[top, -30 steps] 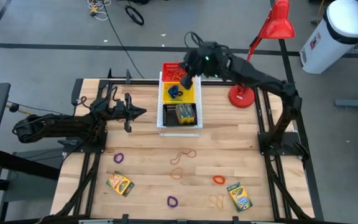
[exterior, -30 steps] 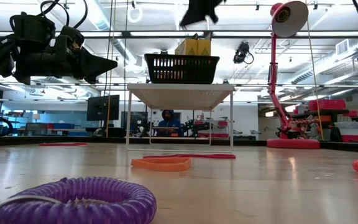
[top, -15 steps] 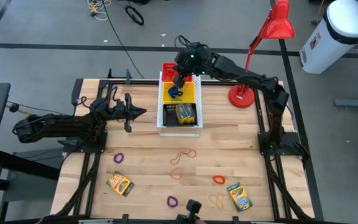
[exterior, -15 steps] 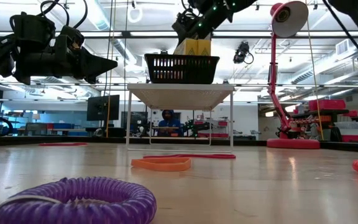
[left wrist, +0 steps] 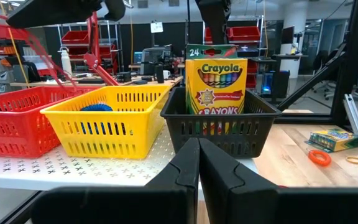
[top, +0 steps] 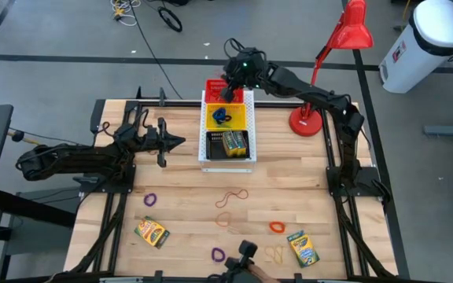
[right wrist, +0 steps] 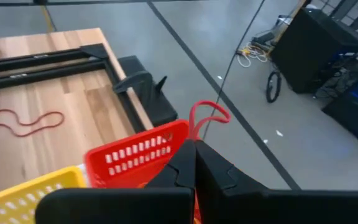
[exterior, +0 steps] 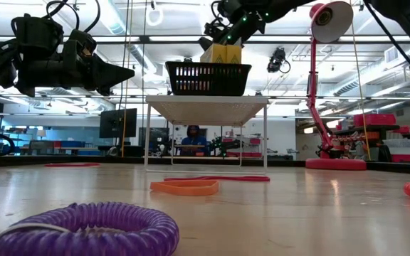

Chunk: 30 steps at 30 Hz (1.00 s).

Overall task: Pick & Place Office Desk Supplies
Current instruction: Put the red rubber band into the red bin on the shelf

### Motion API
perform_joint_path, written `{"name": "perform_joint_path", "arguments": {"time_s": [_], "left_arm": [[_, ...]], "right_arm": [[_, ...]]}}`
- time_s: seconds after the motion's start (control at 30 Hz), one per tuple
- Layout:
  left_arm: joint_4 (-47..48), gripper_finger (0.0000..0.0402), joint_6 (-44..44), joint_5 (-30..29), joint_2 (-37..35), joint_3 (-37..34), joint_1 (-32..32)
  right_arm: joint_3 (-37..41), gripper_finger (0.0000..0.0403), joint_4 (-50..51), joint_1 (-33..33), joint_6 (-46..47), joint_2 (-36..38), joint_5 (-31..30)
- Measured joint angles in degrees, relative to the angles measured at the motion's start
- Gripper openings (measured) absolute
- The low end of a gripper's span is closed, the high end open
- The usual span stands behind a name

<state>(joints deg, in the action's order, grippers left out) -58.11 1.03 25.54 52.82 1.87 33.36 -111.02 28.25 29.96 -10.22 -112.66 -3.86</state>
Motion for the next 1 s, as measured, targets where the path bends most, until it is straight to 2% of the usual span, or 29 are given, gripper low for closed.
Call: {"name": "perform_joint_path", "arguments": {"time_s": [0.73,0.83,1.0], "left_arm": [[0.0,0.0013,0.0,0.0,0.0,0.0,0.0],[0.0,0.0013,0.0,0.0,0.0,0.0,0.0],[0.0,0.0013,0.0,0.0,0.0,0.0,0.0]], "right_arm": [[0.1,0.0005,1.6,0.8,-2.4,-1.7,-2.9],[0.1,0.0021,2.9,0.7,-2.2,-1.8,-2.5],[0.1,0.0071,5.6,0.0,-3.1,-1.8,-2.2]]}}
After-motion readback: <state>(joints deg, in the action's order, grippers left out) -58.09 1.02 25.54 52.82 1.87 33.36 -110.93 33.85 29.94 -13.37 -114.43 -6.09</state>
